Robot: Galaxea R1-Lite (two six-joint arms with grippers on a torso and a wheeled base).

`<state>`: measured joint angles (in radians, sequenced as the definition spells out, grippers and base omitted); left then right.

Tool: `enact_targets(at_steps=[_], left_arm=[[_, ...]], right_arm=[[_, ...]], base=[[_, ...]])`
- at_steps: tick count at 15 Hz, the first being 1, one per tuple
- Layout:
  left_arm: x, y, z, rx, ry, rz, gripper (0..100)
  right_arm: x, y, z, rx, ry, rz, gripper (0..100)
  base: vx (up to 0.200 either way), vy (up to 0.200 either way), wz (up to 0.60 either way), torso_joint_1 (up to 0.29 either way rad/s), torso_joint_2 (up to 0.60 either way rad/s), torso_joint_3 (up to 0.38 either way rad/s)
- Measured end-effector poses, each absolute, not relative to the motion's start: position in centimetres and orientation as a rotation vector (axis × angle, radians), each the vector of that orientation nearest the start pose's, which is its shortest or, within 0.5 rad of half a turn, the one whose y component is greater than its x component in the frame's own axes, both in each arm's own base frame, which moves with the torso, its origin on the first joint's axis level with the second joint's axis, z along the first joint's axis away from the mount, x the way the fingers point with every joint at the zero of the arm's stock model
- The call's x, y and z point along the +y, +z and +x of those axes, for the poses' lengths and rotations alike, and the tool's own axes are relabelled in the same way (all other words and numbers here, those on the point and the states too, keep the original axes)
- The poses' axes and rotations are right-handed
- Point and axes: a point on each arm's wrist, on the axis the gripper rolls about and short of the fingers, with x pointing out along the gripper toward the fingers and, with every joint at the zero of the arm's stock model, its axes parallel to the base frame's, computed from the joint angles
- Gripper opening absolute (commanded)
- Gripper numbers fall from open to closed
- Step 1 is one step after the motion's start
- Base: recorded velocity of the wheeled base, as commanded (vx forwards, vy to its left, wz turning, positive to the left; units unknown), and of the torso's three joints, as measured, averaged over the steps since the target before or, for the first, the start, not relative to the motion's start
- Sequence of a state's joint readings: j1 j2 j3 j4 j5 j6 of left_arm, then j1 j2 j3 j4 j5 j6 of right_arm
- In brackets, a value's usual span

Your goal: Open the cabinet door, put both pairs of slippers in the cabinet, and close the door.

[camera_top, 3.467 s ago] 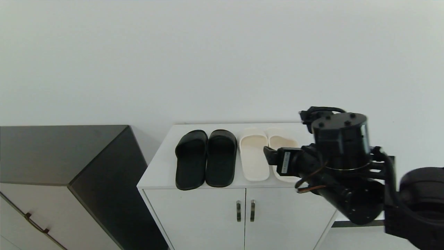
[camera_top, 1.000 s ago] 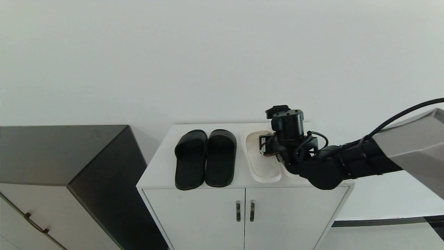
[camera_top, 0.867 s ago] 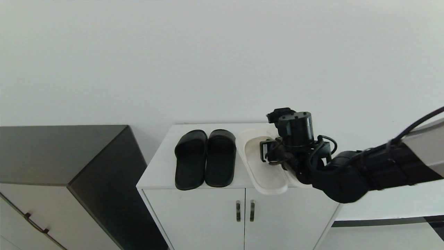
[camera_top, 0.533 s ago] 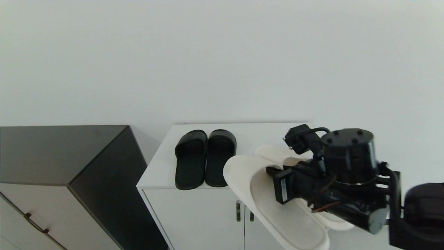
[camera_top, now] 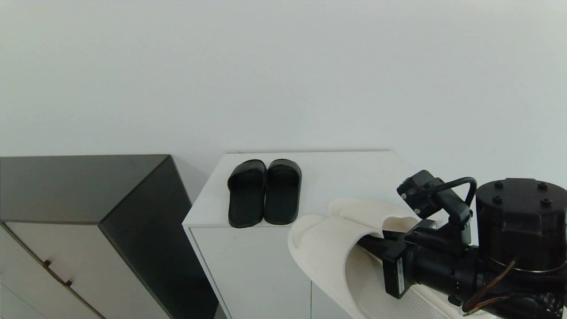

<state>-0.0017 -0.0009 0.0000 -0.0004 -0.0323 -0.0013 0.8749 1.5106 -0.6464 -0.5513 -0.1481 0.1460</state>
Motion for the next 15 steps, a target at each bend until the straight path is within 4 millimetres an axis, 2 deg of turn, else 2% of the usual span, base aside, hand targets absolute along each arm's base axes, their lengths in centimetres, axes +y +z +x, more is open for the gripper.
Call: enact_targets(at_steps=[1,15], left_arm=[[-0.1,7.5,-2.3,-0.001,-0.034,-0.001,0],[-0.1,7.6,-2.3,-0.002,-0.034,-0.003,0]], right_arm=[[18.9,18.3,16.2,0.333,0.699,-0.019,0],[19.0,16.7,16.3,0.379,0.695,-0.07,0]], base=[[-0.2,0.0,0.0,-0.002,0.0,0.002],[0.0,0.0,0.0,-0.008,0.02,0.01]])
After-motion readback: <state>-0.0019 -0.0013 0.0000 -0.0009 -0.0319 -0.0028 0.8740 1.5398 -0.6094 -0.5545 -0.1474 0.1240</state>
